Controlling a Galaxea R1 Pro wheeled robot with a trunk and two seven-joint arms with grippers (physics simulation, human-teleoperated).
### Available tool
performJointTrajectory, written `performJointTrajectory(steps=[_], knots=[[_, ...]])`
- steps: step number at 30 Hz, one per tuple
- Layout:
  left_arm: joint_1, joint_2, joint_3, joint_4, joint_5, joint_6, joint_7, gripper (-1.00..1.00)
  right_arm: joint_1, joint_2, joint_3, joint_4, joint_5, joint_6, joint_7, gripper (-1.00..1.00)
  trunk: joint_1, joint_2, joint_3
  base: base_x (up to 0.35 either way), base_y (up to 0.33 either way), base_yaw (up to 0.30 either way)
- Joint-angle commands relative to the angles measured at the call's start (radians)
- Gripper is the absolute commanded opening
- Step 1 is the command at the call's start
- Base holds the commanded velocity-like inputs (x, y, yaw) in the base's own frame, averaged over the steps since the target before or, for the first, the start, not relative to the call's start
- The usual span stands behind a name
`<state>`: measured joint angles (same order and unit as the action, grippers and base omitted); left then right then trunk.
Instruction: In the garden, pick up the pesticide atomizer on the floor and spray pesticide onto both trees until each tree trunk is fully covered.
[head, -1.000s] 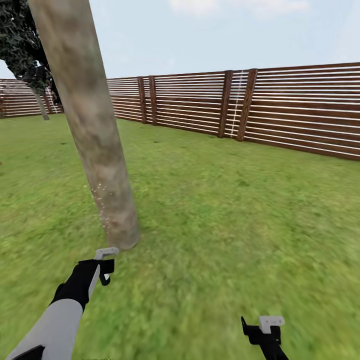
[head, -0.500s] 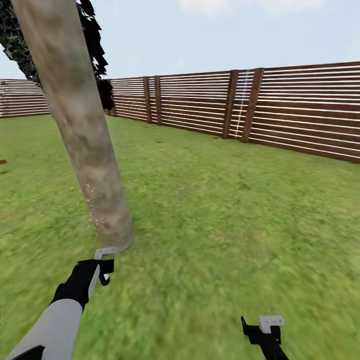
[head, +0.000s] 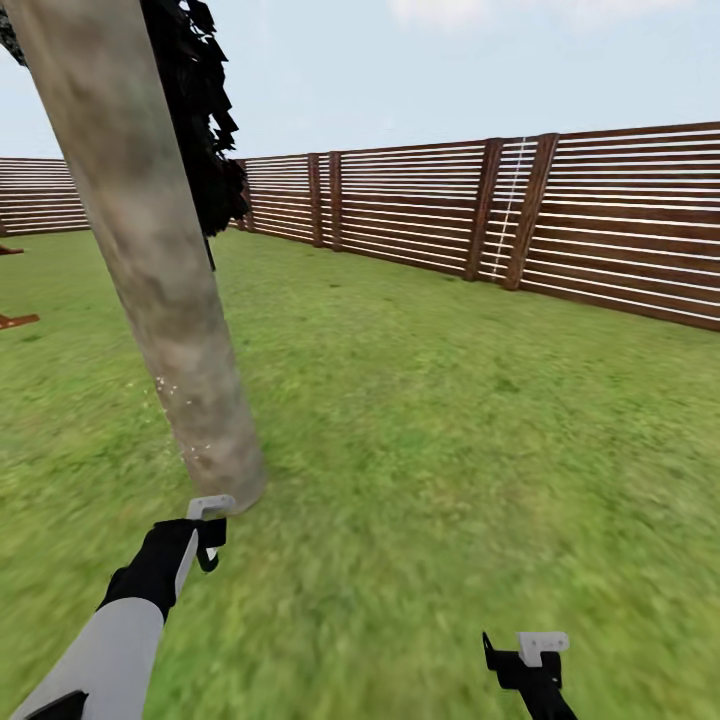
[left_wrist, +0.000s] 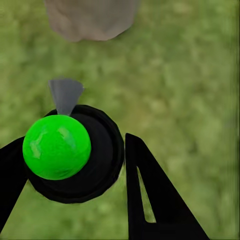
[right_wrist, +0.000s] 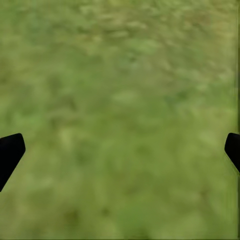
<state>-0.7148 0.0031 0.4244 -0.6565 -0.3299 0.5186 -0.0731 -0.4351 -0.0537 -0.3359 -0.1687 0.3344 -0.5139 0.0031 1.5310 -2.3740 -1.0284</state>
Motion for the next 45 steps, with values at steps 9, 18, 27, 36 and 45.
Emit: performJointTrajectory(steps=[9,18,27,36,45], knots=[[0.0,0.0,-0.001,0.0,-0.001,0.0,0.001,-1.0,0.0,0.0,0.0,0.0,0.0,0.0,0.0,1.0,0.0,0.0,0.0,0.075,-0.25,0.213],[0.0,0.0,0.001,0.0,-0.001,0.001,0.001,-1.0,0.0,0.0,0.0,0.0,0.0,0.0,0.0,1.0,0.0,0.0,0.0,0.0,-0.273,0.278],[0.0,0.0,-0.004,-0.001,-0.001,0.004,-0.002,-1.0,0.0,-0.001,0.0,0.0,0.0,0.0,0.0,1.0,0.0,0.0,0.0,0.0,-0.202,0.191],[-0.052,-0.003,-0.007,0.103,0.002,0.132,0.166,-1.0,0.0,-0.005,0.0,0.0,0.0,0.0,-0.001,1.0,0.0,0.0,0.0,0.0,-0.004,0.003],[-0.109,-0.077,-0.021,0.099,0.0,0.145,0.199,-1.0,0.001,-0.005,0.0,0.0,0.0,0.0,0.0,1.0,0.0,0.0,0.0,0.023,0.0,0.0]])
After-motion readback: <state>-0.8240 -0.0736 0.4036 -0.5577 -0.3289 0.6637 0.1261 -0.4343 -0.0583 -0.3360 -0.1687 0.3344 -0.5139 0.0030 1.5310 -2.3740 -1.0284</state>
